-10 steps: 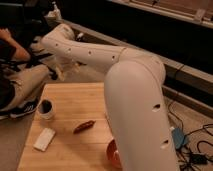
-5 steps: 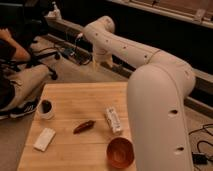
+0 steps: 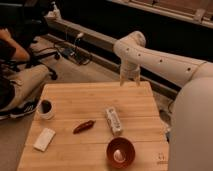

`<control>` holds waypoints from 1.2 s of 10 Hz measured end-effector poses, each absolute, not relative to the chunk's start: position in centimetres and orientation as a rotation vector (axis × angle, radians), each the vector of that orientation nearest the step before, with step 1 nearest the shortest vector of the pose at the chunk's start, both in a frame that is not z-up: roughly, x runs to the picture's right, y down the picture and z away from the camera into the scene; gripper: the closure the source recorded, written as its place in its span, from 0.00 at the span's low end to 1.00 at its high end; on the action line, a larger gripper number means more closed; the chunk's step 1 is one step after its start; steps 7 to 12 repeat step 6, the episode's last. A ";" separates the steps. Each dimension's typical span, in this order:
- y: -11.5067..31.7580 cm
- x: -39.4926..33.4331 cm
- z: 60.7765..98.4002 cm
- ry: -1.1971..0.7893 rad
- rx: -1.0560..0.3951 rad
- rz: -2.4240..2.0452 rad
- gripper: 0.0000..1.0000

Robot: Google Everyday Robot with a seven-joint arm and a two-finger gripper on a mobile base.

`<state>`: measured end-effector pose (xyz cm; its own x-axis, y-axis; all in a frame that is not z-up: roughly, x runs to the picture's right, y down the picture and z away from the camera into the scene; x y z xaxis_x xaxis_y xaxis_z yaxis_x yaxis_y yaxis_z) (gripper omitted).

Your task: Move the arm in a circular motion

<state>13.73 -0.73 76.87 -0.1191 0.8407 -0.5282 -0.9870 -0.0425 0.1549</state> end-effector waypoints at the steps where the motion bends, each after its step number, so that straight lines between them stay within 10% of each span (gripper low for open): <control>1: 0.3 12.3 76.2 0.524 -0.369 1.615 0.35; 6: 2.2 -2.6 70.3 0.108 -0.586 1.510 0.35; 12: 2.2 -2.6 70.3 0.108 -0.586 1.510 0.35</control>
